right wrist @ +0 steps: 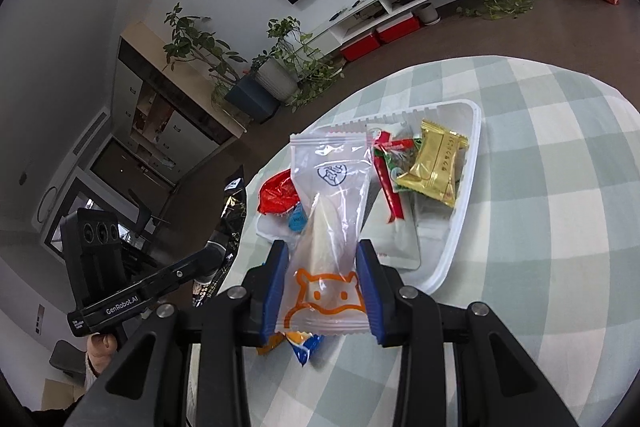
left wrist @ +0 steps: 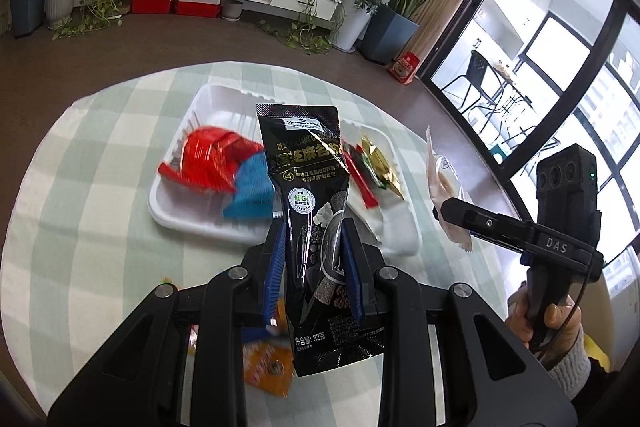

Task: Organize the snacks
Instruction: 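Carry both bags into the white tray and open both tools to release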

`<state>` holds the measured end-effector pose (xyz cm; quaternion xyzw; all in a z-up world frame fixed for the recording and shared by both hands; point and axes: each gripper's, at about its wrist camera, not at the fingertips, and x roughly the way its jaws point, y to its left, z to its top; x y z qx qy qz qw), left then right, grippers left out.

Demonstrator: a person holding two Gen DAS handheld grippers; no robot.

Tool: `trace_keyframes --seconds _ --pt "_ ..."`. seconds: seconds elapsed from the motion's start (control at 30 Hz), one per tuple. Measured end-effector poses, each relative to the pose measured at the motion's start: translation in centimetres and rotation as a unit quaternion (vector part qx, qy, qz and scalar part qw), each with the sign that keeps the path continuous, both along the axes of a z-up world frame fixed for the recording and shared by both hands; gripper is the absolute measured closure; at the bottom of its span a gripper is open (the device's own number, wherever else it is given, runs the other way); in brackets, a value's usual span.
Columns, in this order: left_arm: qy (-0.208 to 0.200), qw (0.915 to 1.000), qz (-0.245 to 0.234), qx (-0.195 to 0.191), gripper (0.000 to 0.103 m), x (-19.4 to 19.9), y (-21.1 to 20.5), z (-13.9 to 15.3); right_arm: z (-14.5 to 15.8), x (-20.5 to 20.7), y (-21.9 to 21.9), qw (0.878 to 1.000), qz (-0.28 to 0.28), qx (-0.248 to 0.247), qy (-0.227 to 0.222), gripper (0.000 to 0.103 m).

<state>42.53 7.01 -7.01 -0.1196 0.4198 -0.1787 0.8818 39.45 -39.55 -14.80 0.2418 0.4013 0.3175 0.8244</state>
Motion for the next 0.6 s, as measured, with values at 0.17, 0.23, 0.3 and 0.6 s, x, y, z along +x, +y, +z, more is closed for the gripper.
trace_keyframes --seconds 0.17,0.23,0.3,0.6 --pt "0.001 0.9999 0.0 0.014 0.078 3.6 0.0 -0.4 0.0 2.1 1.2 1.0 -0.007 -0.002 0.003 0.065" --pt "0.003 0.9997 0.002 0.023 0.078 4.7 0.0 -0.6 -0.2 3.0 1.6 1.0 -0.011 -0.003 0.005 0.065" --pt "0.006 0.9995 0.003 0.029 0.078 5.8 0.0 -1.0 -0.2 3.7 2.0 1.0 -0.016 -0.01 0.005 0.065" --pt "0.014 0.9984 0.005 0.054 0.078 9.0 -0.4 -3.2 -1.3 5.6 3.8 0.999 -0.022 -0.038 0.007 0.064"
